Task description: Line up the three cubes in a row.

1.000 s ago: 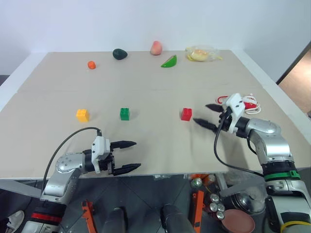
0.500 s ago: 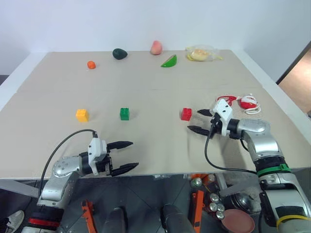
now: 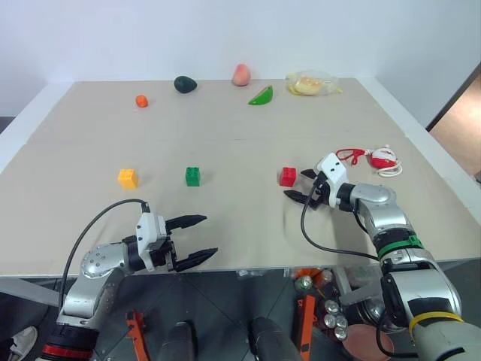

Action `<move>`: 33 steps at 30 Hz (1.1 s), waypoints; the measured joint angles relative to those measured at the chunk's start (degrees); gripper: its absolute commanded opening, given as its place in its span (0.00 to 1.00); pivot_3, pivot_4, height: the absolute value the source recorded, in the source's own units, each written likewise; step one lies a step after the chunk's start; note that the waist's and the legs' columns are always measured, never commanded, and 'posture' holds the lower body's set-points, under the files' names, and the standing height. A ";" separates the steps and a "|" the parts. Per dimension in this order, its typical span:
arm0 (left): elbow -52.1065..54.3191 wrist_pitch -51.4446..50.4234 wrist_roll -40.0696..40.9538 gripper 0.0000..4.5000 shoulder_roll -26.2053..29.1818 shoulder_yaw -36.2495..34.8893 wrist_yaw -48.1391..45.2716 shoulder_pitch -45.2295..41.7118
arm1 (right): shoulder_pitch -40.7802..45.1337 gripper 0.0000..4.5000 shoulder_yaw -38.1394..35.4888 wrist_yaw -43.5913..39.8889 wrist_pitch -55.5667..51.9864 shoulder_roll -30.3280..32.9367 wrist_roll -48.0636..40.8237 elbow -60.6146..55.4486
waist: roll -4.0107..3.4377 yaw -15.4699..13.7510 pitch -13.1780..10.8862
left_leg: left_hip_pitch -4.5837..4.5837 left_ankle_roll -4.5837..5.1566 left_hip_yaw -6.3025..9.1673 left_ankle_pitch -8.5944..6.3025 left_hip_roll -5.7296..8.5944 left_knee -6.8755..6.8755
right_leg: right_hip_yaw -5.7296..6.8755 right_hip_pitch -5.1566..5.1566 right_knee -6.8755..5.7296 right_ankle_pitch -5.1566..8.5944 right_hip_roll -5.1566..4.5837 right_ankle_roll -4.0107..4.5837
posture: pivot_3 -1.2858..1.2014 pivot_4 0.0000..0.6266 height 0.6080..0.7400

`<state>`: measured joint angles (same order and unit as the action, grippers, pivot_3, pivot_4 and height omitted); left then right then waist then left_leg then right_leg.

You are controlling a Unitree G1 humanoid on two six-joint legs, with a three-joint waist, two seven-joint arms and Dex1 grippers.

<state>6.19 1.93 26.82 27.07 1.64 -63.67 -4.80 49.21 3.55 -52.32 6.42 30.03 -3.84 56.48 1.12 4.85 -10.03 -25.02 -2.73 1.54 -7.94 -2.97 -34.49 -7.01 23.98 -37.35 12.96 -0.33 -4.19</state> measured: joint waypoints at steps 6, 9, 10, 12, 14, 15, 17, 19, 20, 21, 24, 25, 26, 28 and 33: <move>1.04 -0.89 0.20 0.90 0.60 -0.04 0.90 0.19 | 3.68 0.99 0.00 0.48 1.77 -1.16 1.33 6.02 | 0.00 0.13 0.00 | 0.00 0.00 0.00 0.00 0.00 0.00 | -0.01 0.00 0.00 0.00 0.00 0.00 | 0.52 0.24 1.00; 1.50 -1.15 0.31 0.90 0.66 -0.07 1.19 0.20 | 4.98 0.99 0.00 0.79 2.74 -1.48 2.02 8.20 | 0.00 0.30 0.00 | 0.00 0.00 0.01 0.00 0.00 0.01 | 0.00 0.00 0.00 0.01 0.00 0.00 | 0.52 0.24 1.00; 1.50 -1.20 0.32 0.90 0.68 -0.10 1.36 0.20 | 5.33 0.99 0.00 0.79 2.99 -1.57 2.12 8.81 | 0.00 0.35 0.00 | 0.00 0.00 0.01 0.00 0.00 0.01 | 0.00 0.00 0.00 0.01 0.00 0.00 | 0.52 0.24 1.00; 1.57 -1.25 0.39 0.90 0.72 -0.19 1.65 0.22 | 5.89 0.99 0.00 0.76 3.34 -1.74 2.36 9.76 | 0.00 0.54 0.00 | -0.01 0.00 0.01 0.00 0.00 0.01 | 0.00 0.00 0.00 0.01 0.00 0.00 | 0.52 0.24 1.00; 1.70 -1.44 0.74 0.90 0.81 -0.41 1.97 0.31 | 6.50 0.99 0.00 0.68 3.66 -1.98 2.59 10.82 | 0.00 0.74 0.00 | 0.00 0.00 0.01 0.00 0.00 0.01 | 0.00 -0.01 0.00 0.00 0.00 0.00 | 0.52 0.24 1.00; 1.72 -1.61 0.78 0.90 0.85 -0.42 1.99 0.32 | 6.67 0.99 0.00 0.53 3.75 -2.08 2.68 11.05 | 0.00 0.83 0.00 | 0.00 0.00 0.01 0.00 0.00 0.01 | 0.00 -0.01 0.00 0.00 0.00 0.00 | 0.52 0.24 1.00; 1.73 -1.84 0.79 0.90 0.86 -0.42 2.05 0.32 | 7.07 0.94 0.00 0.00 3.86 -2.37 2.98 11.46 | 0.00 0.93 0.00 | 0.00 0.00 0.01 0.00 0.00 0.01 | 0.00 -0.01 0.00 0.00 0.01 0.00 | 0.52 0.24 1.00; 1.73 -1.85 0.81 0.90 0.86 -0.42 2.11 0.32 | 7.37 0.82 -0.04 -1.00 3.89 -2.78 2.98 11.94 | 0.00 0.95 0.00 | 0.00 0.00 0.02 0.00 0.00 0.02 | 0.00 0.00 0.00 0.00 0.01 0.00 | 0.52 0.24 1.00; 1.73 -1.86 0.81 0.90 0.86 -0.42 2.15 0.32 | 7.40 0.74 -0.05 -1.60 3.99 -3.02 2.97 12.02 | 0.00 0.95 0.00 | 0.00 0.00 0.02 0.00 0.00 0.03 | 0.00 0.00 0.00 0.01 0.01 -0.01 | 0.52 0.24 1.00; 1.73 -1.87 0.81 0.90 0.86 -0.42 2.18 0.32 | 7.40 0.66 -0.07 -2.07 4.07 -3.20 2.96 12.06 | 0.00 0.98 0.00 | 0.00 0.00 0.02 0.00 0.00 0.04 | 0.00 0.00 0.00 0.01 0.01 -0.01 | 0.52 0.24 1.00; 1.73 -1.89 0.81 0.90 0.85 -0.42 2.35 0.32 | 7.42 0.43 -0.42 -3.05 4.28 -3.75 2.93 12.38 | -0.01 1.06 0.00 | 0.00 0.00 0.02 0.00 0.00 0.04 | 0.00 0.00 0.00 0.01 0.01 -0.01 | 0.52 0.24 1.00; 1.73 -1.89 0.82 0.90 0.85 -0.42 2.38 0.32 | 7.44 0.33 -0.58 -3.42 4.31 -4.00 2.93 12.43 | -0.01 1.06 0.00 | 0.00 0.00 0.02 0.00 0.00 0.04 | 0.00 0.00 0.00 0.01 0.01 -0.01 | 0.52 0.24 1.00; 1.73 -1.90 0.82 0.90 0.85 -0.42 2.39 0.31 | 7.47 0.27 -0.83 -3.67 4.40 -4.22 2.92 12.44 | -0.01 1.06 0.00 | 0.00 0.00 0.02 0.00 0.00 0.04 | 0.00 0.00 0.00 0.01 0.01 -0.01 | 0.52 0.24 1.00; 1.73 -1.90 0.82 0.90 0.84 -0.42 2.44 0.31 | 7.54 0.25 -1.15 -3.83 4.45 -4.72 2.94 12.43 | -0.01 1.06 0.00 | -0.01 0.00 0.02 0.00 0.00 0.04 | 0.00 0.00 0.00 0.01 0.01 -0.01 | 0.52 0.24 1.00; 1.72 -1.89 0.80 0.90 0.57 -0.41 2.58 0.30 | 7.55 0.25 -1.26 -4.45 4.45 -4.88 3.00 12.42 | -0.01 1.05 0.00 | -0.02 0.00 0.02 0.00 0.01 0.05 | 0.00 0.00 0.00 0.03 0.01 -0.02 | 0.52 0.24 1.00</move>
<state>7.92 0.04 27.61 27.65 1.23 -61.09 -4.49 56.76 2.29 -56.78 10.87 25.15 -0.84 68.90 1.11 5.89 -10.03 -25.05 -2.72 1.56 -7.94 -2.97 -34.44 -7.02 23.98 -37.35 12.99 -0.33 -4.22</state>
